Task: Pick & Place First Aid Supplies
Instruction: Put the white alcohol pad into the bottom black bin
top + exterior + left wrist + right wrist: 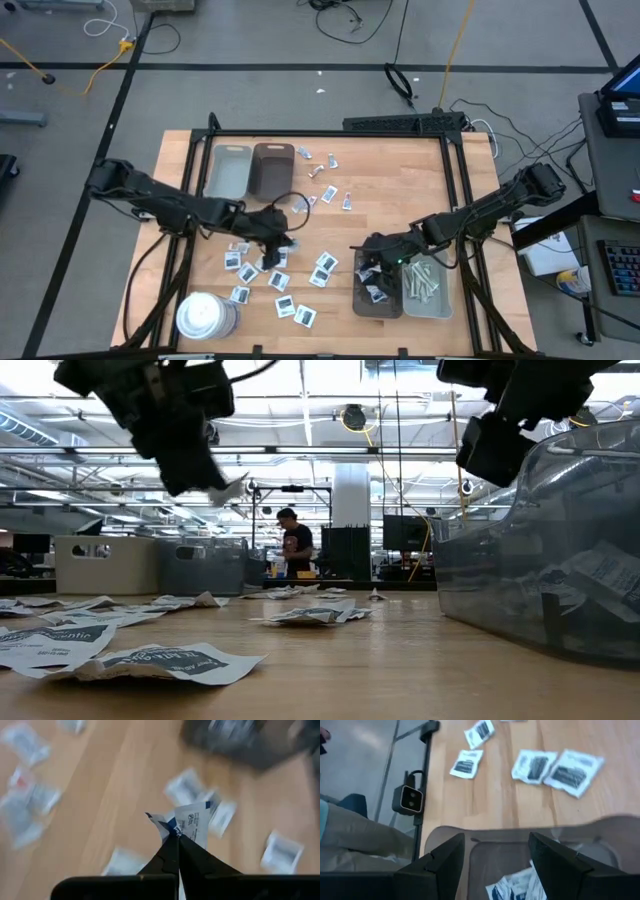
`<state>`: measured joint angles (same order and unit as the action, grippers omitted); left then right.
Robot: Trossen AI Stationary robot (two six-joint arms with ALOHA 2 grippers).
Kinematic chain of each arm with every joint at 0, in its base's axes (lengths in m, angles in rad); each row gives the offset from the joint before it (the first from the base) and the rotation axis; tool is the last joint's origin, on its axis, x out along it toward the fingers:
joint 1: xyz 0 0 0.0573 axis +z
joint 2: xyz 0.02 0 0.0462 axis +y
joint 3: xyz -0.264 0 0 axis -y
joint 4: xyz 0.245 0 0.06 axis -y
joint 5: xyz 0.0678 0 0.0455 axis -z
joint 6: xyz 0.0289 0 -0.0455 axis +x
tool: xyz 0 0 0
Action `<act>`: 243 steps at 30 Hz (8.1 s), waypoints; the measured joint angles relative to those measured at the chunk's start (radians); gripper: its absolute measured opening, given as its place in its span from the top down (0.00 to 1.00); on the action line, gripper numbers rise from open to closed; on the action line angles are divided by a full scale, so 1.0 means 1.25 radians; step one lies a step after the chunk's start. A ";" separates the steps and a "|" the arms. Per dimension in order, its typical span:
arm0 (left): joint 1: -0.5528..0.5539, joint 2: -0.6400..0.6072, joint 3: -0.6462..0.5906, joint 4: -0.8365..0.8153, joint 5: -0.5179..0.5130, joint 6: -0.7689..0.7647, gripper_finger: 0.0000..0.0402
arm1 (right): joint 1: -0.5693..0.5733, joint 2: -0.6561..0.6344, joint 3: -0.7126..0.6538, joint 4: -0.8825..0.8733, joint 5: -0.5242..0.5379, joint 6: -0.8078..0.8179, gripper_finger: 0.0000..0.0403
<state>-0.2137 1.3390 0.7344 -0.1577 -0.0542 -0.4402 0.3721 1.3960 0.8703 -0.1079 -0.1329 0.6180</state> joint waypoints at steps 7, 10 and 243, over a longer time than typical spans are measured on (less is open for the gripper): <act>-0.052 -0.003 -0.155 0.464 -0.093 -0.027 1.00 | 0.000 0.000 0.000 0.105 0.027 -0.066 0.48; -0.081 -0.003 -0.213 0.626 -0.165 -0.029 1.00 | 0.000 0.000 0.000 0.149 0.069 -0.068 0.48; -0.127 0.106 -0.071 0.786 -0.039 -0.081 1.00 | 0.006 0.088 0.182 0.203 0.273 -0.209 0.38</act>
<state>-0.3729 1.4712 0.6453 0.8246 -0.1024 -0.5415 0.3794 1.5063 1.0981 0.1456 0.2085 0.3568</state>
